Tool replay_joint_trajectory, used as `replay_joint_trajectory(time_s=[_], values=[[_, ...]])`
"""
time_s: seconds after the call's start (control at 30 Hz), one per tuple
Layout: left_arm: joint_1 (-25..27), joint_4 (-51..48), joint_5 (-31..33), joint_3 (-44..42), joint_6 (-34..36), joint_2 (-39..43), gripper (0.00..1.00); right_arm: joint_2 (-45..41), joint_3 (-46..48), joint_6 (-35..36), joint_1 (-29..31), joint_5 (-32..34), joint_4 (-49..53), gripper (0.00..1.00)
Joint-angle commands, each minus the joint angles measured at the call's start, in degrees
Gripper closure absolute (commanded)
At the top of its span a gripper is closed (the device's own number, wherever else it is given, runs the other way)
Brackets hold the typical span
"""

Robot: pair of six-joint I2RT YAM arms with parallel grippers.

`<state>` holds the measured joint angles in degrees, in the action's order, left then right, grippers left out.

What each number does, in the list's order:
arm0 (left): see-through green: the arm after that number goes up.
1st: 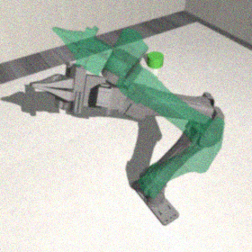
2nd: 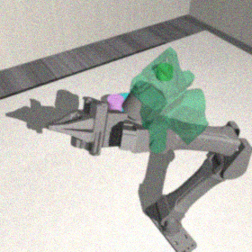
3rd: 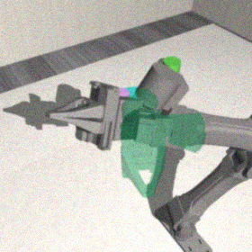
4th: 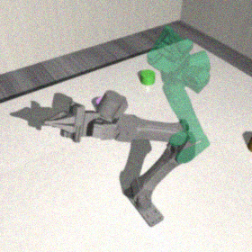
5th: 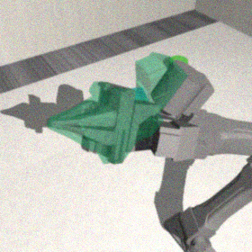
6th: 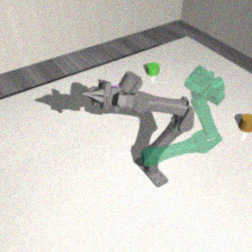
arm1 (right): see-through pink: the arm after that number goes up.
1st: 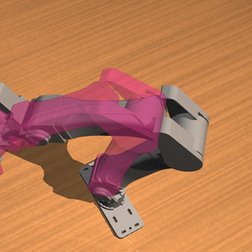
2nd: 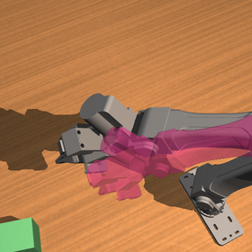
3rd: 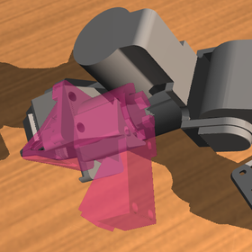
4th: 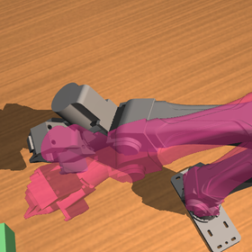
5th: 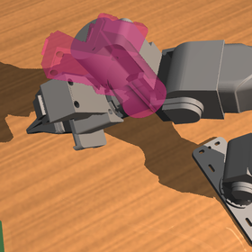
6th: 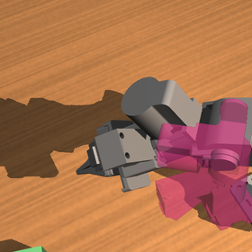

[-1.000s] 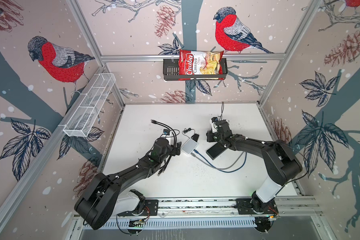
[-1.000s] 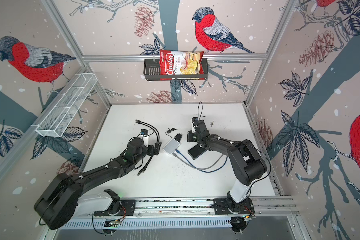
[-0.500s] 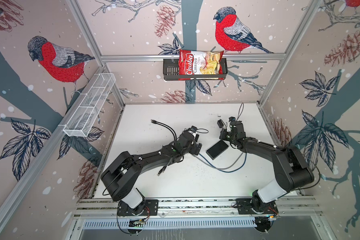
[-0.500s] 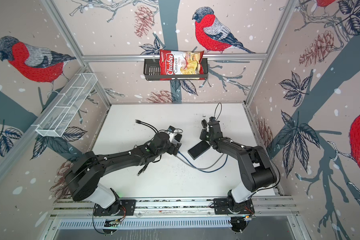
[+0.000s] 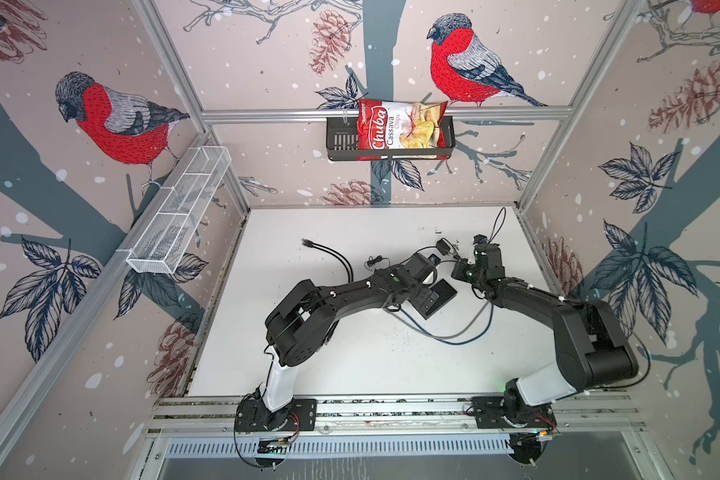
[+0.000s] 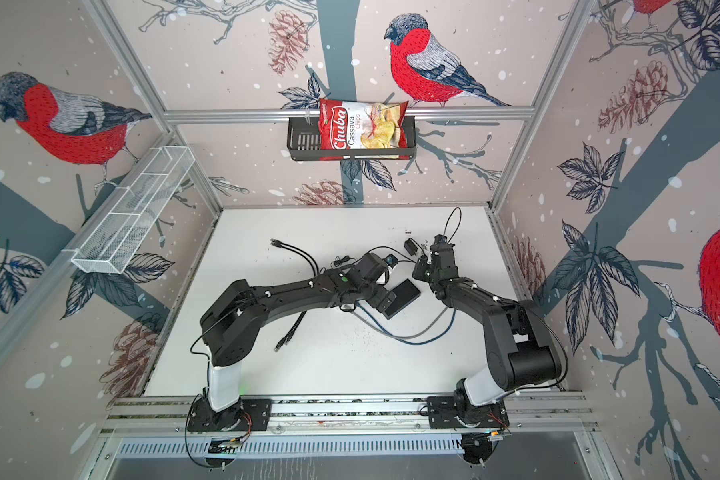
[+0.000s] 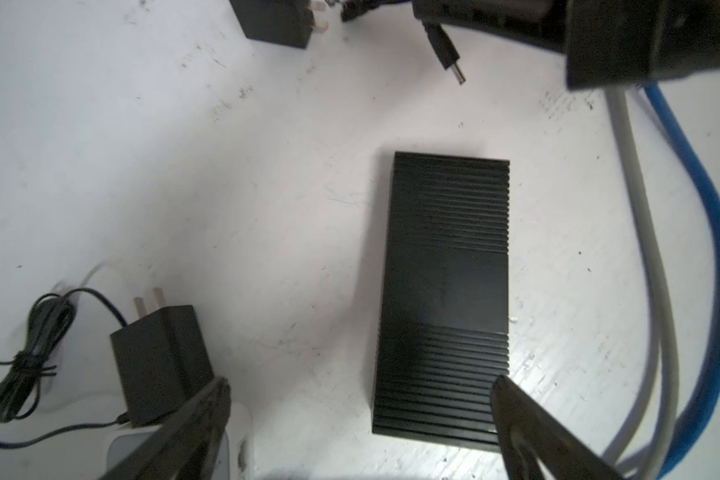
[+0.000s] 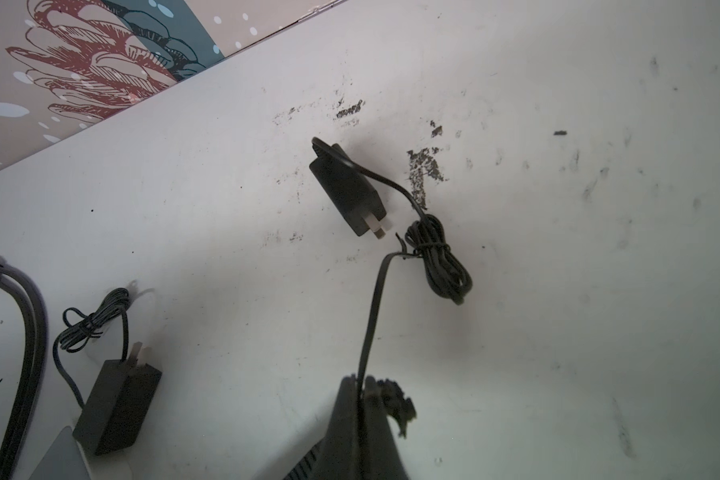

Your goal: Insert the plug into the switch port

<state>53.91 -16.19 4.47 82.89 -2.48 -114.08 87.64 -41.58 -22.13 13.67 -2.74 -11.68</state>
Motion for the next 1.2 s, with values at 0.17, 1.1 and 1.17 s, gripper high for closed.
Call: replay_joint_trajectory(time_s=[0.17, 1.1, 1.17], values=[[0.93, -10.88, -3.92, 10.77, 4.22, -7.69, 0.04, -1.23, 1.50, 1.53, -1.71, 0.22, -0.23, 0.99], [1.99, -20.69, -2.01, 28.84, 4.61, -23.06, 0.06, -3.41, 5.61, 1.28, -6.98, -4.57, -2.13, 0.98], [1.99, -20.25, -1.82, 28.08, 4.83, -22.79, 0.08, -2.54, 4.91, 1.00, -7.08, -4.96, -1.29, 0.92]])
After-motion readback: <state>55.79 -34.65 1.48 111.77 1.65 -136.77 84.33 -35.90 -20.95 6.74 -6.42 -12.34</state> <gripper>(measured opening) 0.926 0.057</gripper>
